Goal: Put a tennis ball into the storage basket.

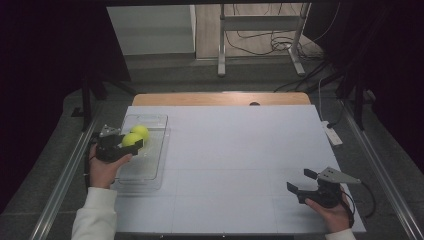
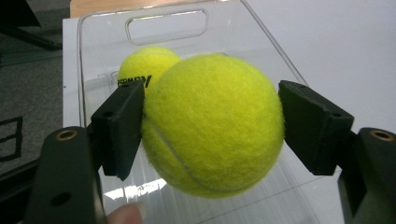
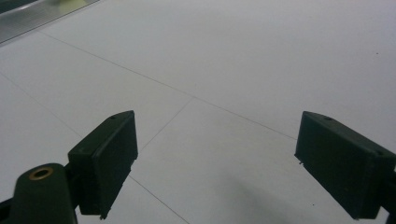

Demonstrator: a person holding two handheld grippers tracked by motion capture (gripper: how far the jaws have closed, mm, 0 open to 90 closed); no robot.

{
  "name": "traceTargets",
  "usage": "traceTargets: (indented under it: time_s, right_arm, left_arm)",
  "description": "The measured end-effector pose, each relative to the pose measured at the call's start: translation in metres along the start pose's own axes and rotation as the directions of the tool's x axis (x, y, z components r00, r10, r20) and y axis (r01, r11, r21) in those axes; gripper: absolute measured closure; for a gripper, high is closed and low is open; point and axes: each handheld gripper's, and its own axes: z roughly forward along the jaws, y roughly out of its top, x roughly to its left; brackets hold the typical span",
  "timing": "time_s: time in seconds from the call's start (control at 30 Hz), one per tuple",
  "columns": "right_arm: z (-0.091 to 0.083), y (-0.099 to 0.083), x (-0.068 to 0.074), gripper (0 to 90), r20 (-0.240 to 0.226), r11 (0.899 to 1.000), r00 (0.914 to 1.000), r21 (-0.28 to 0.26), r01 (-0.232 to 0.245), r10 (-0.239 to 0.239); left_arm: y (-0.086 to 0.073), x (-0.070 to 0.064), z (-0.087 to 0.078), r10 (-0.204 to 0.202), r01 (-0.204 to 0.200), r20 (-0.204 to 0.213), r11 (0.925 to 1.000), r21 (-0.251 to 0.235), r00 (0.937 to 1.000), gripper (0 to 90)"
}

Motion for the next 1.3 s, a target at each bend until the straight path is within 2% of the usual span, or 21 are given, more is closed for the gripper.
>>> traceTargets:
  time_s: [0.53,0.77,0.87,1.07,1.3]
  right_arm:
    - [0.0,0.0,0.0,13.4,-0.001,1.0,1.0,0.0,0.001,-0.001]
    - [0.0,0.0,-0.001,13.4,-0.001,1.0,1.0,0.0,-0.001,0.001]
    - [0.0,0.0,0.0,13.4,0.0,1.0,1.0,0.0,0.001,-0.001]
    - [0.001,0.0,0.0,13.4,0.0,1.0,1.0,0.001,0.002,-0.002]
    - [0.0,0.0,0.0,13.4,-0.001,1.0,1.0,0.0,0.001,-0.001]
  left_arm:
    - [-0.002,0.0,0.008,0.024,-0.022,-0.02,0.9973,0.07,0.9995,27.2]
    - [-0.003,-0.003,0.016,0.051,-0.046,-0.039,0.9918,0.119,0.9979,27.0]
    - [-0.003,-0.003,0.018,0.051,-0.046,-0.034,0.9893,0.138,0.9981,27.0]
    - [-0.005,-0.002,0.022,0.056,-0.046,-0.049,0.9818,0.184,0.9972,26.8]
    - [-0.005,-0.003,0.023,0.064,-0.051,-0.06,0.977,0.207,0.9961,26.6]
